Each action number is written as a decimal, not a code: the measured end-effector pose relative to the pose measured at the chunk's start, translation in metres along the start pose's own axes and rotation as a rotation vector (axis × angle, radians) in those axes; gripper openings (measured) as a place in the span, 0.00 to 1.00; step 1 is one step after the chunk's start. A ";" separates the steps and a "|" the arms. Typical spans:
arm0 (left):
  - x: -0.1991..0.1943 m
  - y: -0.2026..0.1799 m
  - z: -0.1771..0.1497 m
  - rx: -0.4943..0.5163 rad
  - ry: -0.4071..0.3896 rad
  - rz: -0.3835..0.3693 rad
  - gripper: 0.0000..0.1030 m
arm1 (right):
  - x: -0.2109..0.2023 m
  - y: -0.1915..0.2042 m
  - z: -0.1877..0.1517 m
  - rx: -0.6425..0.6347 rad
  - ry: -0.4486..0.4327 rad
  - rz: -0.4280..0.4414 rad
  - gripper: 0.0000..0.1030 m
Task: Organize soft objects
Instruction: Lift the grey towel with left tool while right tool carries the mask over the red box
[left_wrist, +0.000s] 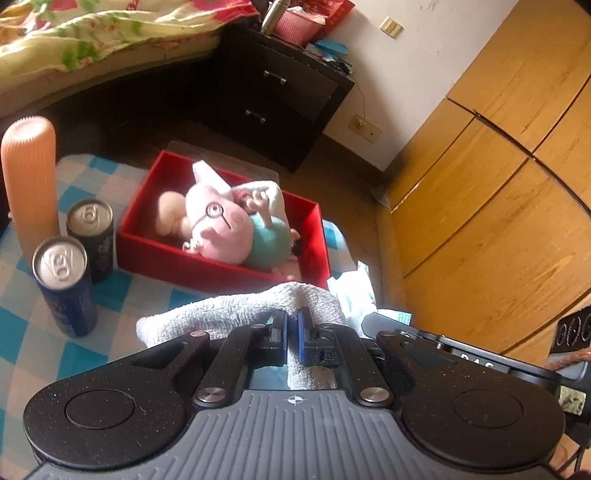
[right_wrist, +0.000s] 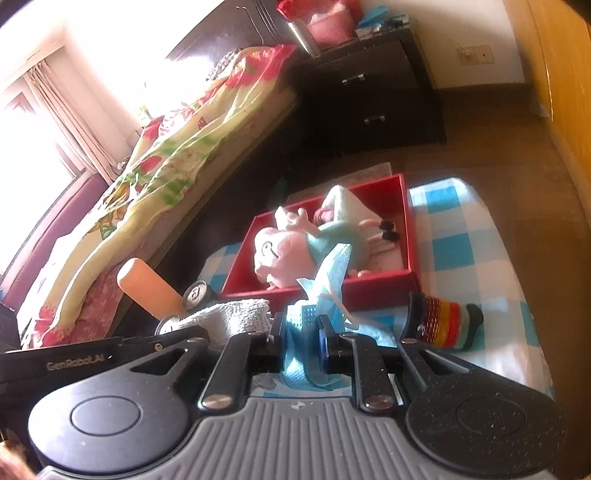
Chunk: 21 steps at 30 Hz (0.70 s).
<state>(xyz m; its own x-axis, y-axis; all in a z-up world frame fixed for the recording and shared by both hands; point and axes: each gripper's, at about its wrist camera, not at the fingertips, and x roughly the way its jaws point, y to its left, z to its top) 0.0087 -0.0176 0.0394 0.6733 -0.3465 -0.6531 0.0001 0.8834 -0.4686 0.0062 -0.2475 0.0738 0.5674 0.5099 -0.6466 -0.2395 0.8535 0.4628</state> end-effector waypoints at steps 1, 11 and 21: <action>0.000 0.000 0.003 0.002 -0.004 0.000 0.01 | 0.000 0.001 0.002 0.001 -0.005 0.001 0.00; 0.008 -0.009 0.041 0.051 -0.061 0.033 0.01 | 0.007 0.010 0.033 -0.020 -0.057 -0.016 0.00; 0.020 -0.013 0.064 0.112 -0.064 0.105 0.01 | 0.020 0.017 0.059 -0.070 -0.057 -0.077 0.00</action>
<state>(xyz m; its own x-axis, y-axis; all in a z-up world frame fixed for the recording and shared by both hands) 0.0696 -0.0161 0.0708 0.7197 -0.2327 -0.6541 0.0071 0.9446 -0.3281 0.0603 -0.2295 0.1047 0.6298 0.4371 -0.6421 -0.2470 0.8964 0.3680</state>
